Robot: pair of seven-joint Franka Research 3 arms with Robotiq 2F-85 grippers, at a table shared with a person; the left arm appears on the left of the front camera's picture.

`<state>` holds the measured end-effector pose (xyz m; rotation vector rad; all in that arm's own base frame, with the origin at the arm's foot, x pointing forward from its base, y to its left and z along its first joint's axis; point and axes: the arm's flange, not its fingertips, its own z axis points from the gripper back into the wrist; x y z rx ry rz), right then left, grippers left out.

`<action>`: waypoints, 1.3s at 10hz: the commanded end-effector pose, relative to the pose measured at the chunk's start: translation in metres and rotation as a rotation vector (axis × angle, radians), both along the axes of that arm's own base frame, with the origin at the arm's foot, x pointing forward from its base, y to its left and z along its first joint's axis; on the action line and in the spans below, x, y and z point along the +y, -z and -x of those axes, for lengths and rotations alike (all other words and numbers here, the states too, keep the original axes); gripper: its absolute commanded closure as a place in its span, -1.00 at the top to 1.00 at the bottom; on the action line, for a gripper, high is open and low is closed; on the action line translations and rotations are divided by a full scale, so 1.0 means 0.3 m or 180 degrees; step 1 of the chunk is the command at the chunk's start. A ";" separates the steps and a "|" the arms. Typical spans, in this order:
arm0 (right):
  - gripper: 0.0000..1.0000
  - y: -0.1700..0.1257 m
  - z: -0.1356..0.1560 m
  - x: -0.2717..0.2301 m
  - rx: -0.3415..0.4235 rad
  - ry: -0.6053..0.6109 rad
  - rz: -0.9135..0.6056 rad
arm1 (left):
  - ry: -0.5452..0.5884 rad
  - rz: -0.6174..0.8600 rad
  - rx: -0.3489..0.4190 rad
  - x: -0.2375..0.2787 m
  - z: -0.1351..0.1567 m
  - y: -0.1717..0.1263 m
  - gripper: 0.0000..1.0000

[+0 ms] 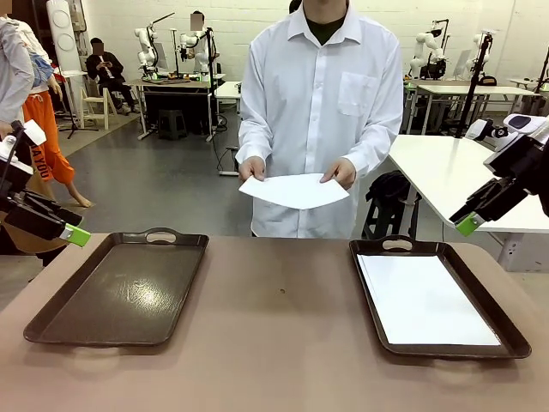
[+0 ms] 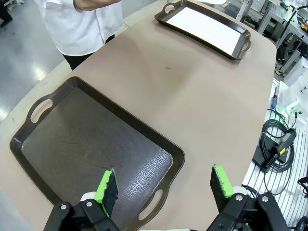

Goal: Sort the A4 documents.
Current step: Receive the A4 Paper.

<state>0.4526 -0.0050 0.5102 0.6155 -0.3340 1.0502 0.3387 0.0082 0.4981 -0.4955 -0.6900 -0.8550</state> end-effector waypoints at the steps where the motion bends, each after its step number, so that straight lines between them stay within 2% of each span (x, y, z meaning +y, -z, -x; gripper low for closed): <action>1: 1.00 -0.003 0.003 0.001 -0.0005 0.0000 0.0000 | 0.0041 0.0046 -0.0045 0.006 -0.004 0.008 1.00; 13: 1.00 -0.003 0.003 0.001 -0.0005 0.0000 0.0000 | 0.0041 0.0046 -0.0045 0.006 -0.004 0.008 1.00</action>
